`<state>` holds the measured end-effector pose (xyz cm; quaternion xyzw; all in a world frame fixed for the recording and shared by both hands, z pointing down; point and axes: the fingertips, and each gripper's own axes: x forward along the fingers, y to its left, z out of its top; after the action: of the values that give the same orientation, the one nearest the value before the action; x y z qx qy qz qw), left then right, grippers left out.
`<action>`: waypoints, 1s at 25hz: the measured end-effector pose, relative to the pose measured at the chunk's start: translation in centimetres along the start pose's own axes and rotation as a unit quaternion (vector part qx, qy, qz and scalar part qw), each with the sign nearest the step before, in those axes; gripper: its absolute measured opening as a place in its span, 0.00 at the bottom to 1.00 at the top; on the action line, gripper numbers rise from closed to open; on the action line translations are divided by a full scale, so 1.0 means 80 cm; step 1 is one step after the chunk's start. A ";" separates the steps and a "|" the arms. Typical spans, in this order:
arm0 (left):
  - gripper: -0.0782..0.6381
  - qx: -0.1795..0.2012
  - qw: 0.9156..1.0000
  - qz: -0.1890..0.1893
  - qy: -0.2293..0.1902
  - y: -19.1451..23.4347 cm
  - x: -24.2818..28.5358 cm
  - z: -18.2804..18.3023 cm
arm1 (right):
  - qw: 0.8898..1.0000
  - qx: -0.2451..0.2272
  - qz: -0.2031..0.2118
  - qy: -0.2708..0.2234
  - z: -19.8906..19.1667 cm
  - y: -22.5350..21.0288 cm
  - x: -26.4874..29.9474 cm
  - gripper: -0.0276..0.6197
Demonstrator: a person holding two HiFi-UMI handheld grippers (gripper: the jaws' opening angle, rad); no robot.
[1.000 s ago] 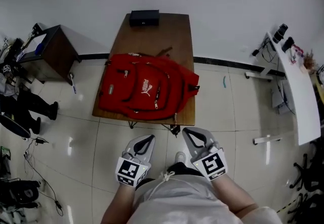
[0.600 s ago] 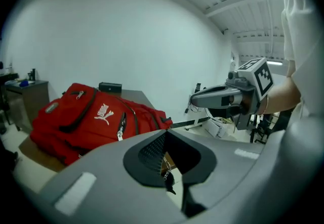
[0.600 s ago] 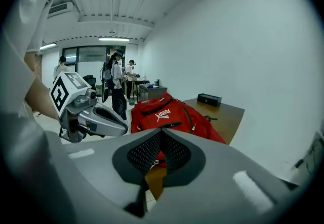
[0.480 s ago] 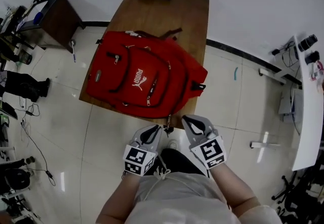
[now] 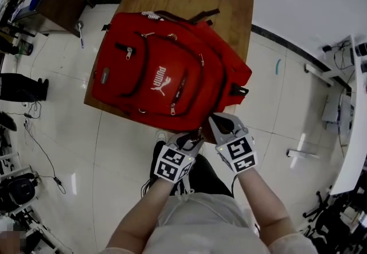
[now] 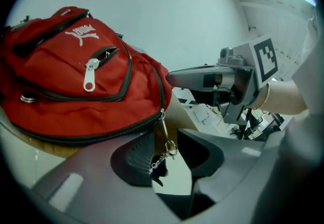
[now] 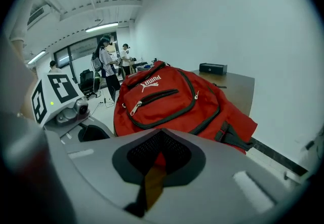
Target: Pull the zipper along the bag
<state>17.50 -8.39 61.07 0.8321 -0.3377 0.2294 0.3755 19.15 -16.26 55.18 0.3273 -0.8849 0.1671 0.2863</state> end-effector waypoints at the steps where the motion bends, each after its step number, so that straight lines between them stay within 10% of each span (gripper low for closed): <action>1: 0.29 -0.004 1.000 -0.003 0.004 0.001 0.003 -0.001 | 1.000 0.005 0.001 0.004 -0.003 -0.002 0.007 0.05; 13: 0.14 -0.031 0.998 -0.027 0.045 0.009 0.012 0.000 | 0.998 -0.002 0.006 0.057 -0.040 -0.010 0.042 0.05; 20: 0.14 0.077 0.994 -0.016 0.079 0.023 -0.005 -0.003 | 0.998 0.014 0.005 0.057 -0.052 -0.018 0.040 0.05; 25: 0.14 0.066 0.994 -0.025 0.079 0.036 -0.025 -0.009 | 0.998 0.013 -0.017 0.066 -0.053 -0.018 0.040 0.05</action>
<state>13.95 -8.50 61.59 0.8426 -0.2700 0.3065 0.3510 19.85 -16.79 60.63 0.3338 -0.8562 0.1950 0.3428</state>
